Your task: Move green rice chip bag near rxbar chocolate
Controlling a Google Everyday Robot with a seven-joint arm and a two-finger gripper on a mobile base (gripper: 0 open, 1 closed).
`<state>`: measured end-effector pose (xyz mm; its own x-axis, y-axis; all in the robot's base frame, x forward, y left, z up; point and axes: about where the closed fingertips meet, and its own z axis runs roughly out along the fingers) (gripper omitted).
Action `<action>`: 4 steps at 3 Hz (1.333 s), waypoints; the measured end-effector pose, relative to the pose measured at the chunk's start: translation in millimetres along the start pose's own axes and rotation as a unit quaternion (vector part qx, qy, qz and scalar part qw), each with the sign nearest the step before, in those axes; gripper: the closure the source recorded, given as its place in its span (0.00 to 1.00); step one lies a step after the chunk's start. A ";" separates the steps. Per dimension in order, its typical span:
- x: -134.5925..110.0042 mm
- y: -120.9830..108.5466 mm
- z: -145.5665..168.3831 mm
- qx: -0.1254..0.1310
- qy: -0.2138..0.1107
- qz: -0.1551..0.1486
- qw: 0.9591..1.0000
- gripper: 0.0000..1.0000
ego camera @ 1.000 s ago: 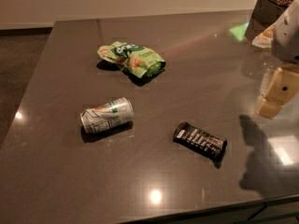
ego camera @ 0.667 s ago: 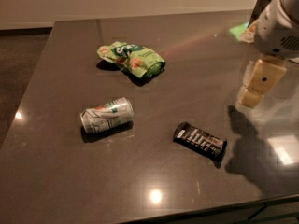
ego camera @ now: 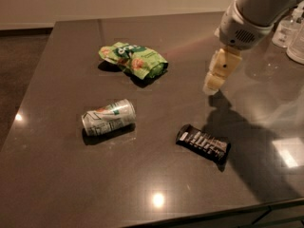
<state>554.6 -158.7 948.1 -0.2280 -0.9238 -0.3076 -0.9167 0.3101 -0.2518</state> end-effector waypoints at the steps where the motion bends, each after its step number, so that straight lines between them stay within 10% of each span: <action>1: -31.0 -22.2 43.1 -0.017 -0.017 0.007 1.000 0.00; 4: -93.6 -60.3 121.2 -0.048 -0.064 -0.010 0.997 0.00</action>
Offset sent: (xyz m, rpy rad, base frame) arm 0.0877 0.0711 -0.0550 0.0830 0.0543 0.0325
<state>671.0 -63.7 880.9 -0.1723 -0.8914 -0.4193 -0.9489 0.2644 -0.1721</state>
